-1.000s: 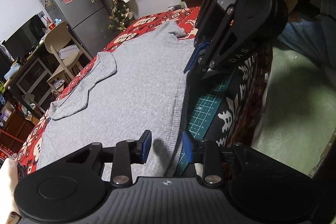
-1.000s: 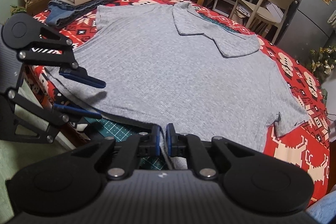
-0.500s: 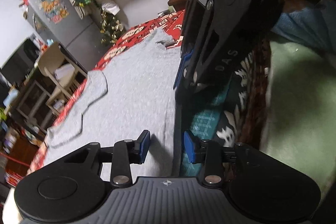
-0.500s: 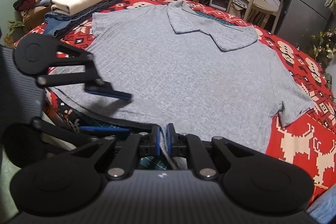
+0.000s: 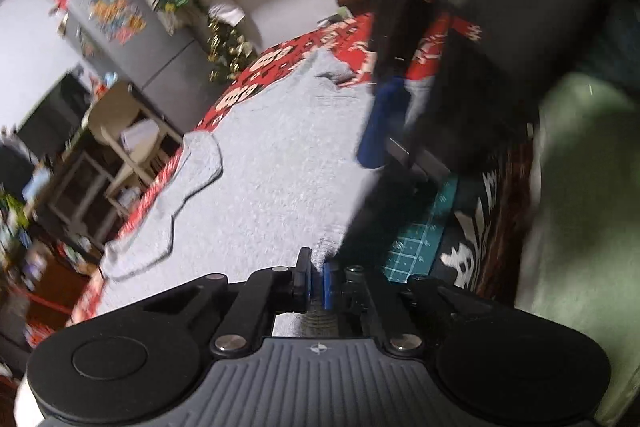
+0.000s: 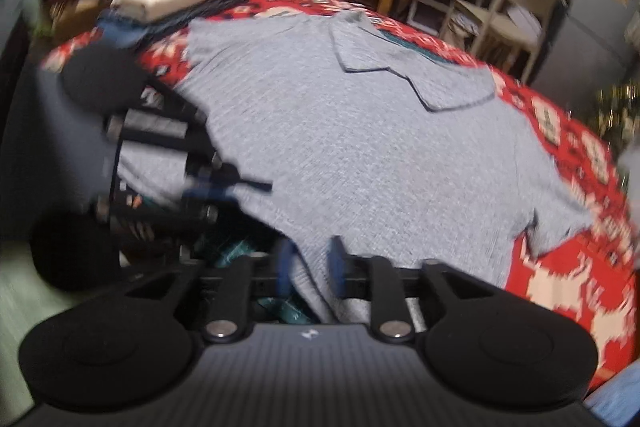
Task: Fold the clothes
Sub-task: 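Grasp the shirt hem with the left tool while the right tool grasps beside it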
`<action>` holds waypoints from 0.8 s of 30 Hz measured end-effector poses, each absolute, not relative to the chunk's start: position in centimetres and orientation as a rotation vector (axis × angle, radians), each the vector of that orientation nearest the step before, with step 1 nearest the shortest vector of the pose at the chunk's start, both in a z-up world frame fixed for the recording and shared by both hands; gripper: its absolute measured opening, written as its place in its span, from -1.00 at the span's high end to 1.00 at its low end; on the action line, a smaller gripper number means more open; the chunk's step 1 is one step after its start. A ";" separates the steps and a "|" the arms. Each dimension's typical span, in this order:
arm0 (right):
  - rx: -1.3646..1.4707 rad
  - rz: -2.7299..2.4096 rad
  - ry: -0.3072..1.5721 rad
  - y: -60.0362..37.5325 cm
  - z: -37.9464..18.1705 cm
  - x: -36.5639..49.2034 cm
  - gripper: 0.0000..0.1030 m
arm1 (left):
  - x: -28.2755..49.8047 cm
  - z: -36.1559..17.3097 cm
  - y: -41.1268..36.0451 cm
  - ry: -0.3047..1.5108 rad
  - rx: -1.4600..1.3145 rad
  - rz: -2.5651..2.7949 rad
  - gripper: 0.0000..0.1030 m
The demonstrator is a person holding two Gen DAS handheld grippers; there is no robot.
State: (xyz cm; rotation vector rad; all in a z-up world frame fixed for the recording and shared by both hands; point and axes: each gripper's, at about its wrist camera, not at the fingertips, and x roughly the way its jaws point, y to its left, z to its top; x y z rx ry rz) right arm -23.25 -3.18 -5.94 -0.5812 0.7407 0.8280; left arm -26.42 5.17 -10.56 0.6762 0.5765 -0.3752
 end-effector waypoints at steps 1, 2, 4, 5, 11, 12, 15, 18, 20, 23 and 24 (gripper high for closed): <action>-0.624 0.831 0.723 -2.9 -6.2 -23.7 0.26 | -26.2 -10.3 5.3 0.586 0.651 -0.375 0.90; -0.664 0.832 0.709 -2.5 -6.6 -24.1 0.24 | -26.0 -10.1 5.5 0.596 0.627 -0.374 0.90; -0.731 0.836 0.683 -1.8 -7.2 -24.7 0.21 | -25.6 -9.7 5.7 0.616 0.581 -0.375 0.90; -0.745 0.838 0.673 -1.5 -7.5 -24.8 0.20 | -25.5 -9.6 5.8 0.624 0.559 -0.374 0.90; -0.882 0.777 0.560 -0.6 -9.1 -25.7 0.09 | -24.9 -9.0 6.3 0.652 0.475 -0.369 0.90; -0.911 0.761 0.540 -0.6 -9.3 -25.8 0.09 | -24.8 -9.0 6.5 0.659 0.461 -0.369 0.90; -0.964 0.729 0.510 -0.8 -9.6 -26.1 0.15 | -24.8 -9.0 6.7 0.665 0.449 -0.366 0.90; -0.998 0.725 0.494 -1.1 -9.6 -26.7 0.18 | -24.8 -9.0 6.8 0.666 0.440 -0.362 0.90; -1.036 0.726 0.467 -1.2 -9.7 -27.3 0.18 | -24.8 -9.0 6.9 0.667 0.433 -0.361 0.90; -1.060 0.723 0.429 -1.3 -9.5 -28.0 0.18 | -24.8 -8.9 6.9 0.668 0.432 -0.359 0.89; -1.056 0.722 0.418 -1.4 -9.3 -28.1 0.18 | -24.8 -9.0 6.9 0.671 0.432 -0.359 0.89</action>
